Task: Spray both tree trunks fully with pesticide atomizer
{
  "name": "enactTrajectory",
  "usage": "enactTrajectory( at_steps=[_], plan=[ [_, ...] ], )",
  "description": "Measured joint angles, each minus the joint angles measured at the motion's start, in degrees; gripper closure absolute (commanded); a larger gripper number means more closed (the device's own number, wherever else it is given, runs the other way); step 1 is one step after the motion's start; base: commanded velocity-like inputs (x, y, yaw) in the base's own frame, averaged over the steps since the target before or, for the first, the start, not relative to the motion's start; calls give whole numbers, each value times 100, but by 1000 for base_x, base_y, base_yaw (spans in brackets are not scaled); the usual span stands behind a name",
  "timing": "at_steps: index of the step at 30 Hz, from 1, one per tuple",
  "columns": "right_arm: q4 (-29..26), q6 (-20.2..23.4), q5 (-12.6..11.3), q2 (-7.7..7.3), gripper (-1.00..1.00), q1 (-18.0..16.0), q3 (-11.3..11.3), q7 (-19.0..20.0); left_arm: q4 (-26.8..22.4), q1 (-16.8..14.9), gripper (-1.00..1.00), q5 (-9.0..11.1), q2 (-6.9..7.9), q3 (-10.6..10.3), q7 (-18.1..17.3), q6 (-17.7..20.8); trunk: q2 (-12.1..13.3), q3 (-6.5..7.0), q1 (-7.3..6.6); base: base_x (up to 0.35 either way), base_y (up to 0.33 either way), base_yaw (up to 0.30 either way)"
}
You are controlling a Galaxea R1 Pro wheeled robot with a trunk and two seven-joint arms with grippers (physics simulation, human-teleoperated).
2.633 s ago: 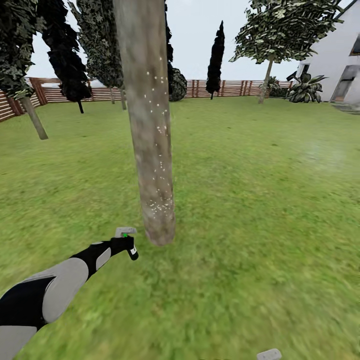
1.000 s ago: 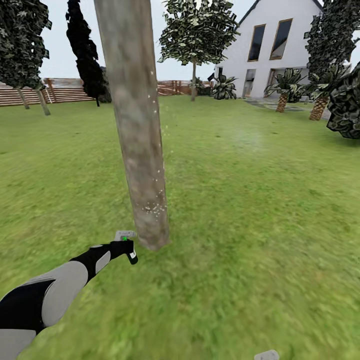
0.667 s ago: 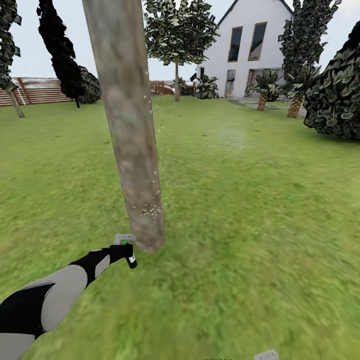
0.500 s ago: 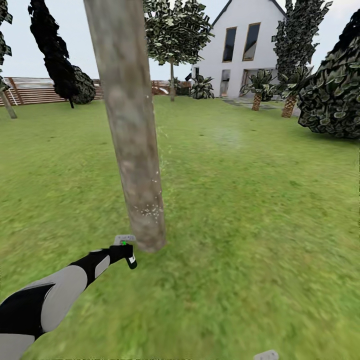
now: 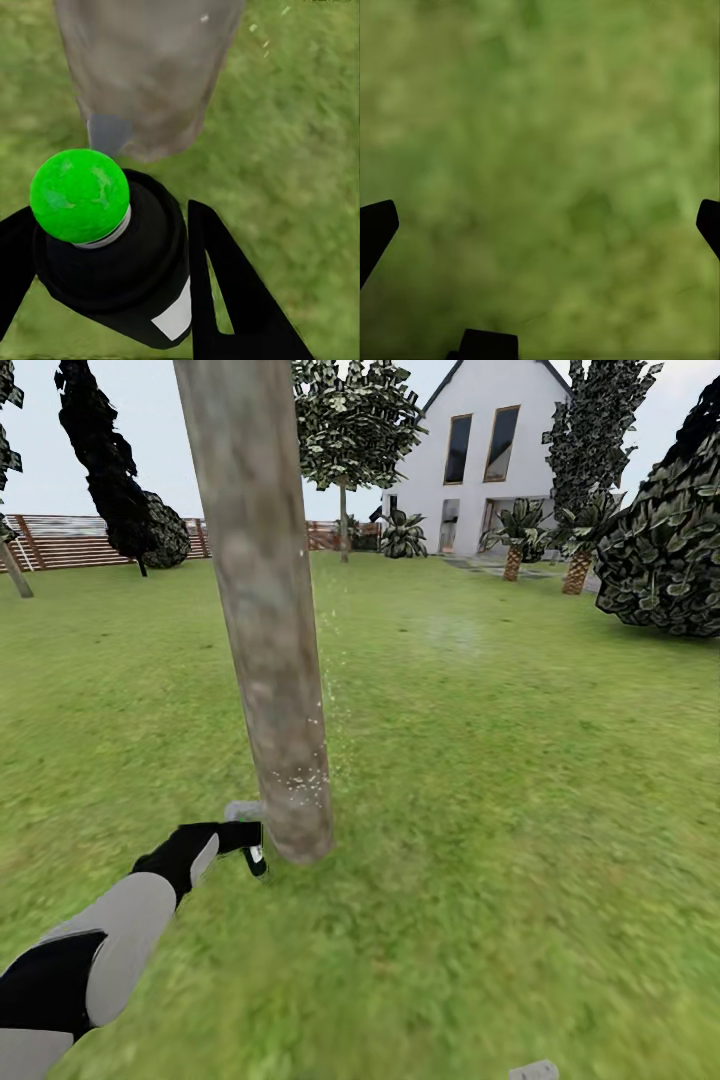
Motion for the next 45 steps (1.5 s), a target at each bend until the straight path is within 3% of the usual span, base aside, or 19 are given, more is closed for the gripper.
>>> enactTrajectory(
  at_steps=[2, 3, 10, 14, 15, 17, 21, 23, 29, 38, 45],
  plan=[
    [0, 2, 0, -3, -100, 6, 0, -2, -860, 0, 100, -18, 24, 48, 190, 739, 0, 0, 0, -3, 0, 0],
    [0, 2, 0, -4, -100, 8, 0, -2, -1201, -1, 100, 14, 26, 83, 201, 875, 0, 1, 0, -81, 0, 0],
    [0, 2, 0, -4, -100, 30, 0, -2, -1608, 3, 100, 11, 25, 80, 207, 1012, 0, 0, 1, -117, 24, 0],
    [0, 2, 0, -1, -100, 34, 0, -2, -2750, -3, 100, 0, -95, 53, 217, 2738, 0, 0, 0, -5, 1, 0],
    [1, 2, 4, 4, -100, 70, 0, -3, -3052, -134, 100, -14, -104, 55, 210, 3313, 0, 0, 0, 0, 0, 0],
    [0, -11, 1, 5, -100, 108, 0, -3, -3109, -496, 100, -17, -102, 55, 208, 3598, 0, 1, 0, 0, 0, 0],
    [0, -15, 0, 5, -100, 120, 0, -3, -3032, -1179, 100, -1, -102, 55, 198, 3707, 0, 1, -1, 0, 0, 0],
    [0, -15, 0, 5, -100, 121, 0, -3, -2690, -1751, 100, 15, -106, 53, 195, 3721, 0, 1, -1, 0, 0, 0],
    [0, -15, 0, 5, -100, 122, 0, -3, -1998, -2816, 100, -16, -106, 48, 194, 3728, 0, 1, 0, 0, 0, 0],
    [0, -15, 0, 5, -100, 127, 0, -3, -1913, -3493, 100, -28, -106, 47, 186, 3747, 0, 0, 0, 0, 0, 0],
    [-1, -15, 0, 5, -100, 130, 0, -2, -1987, -3572, 100, -29, -106, 26, 187, 3748, 0, -1, 2, -118, 20, 0]
  ],
)
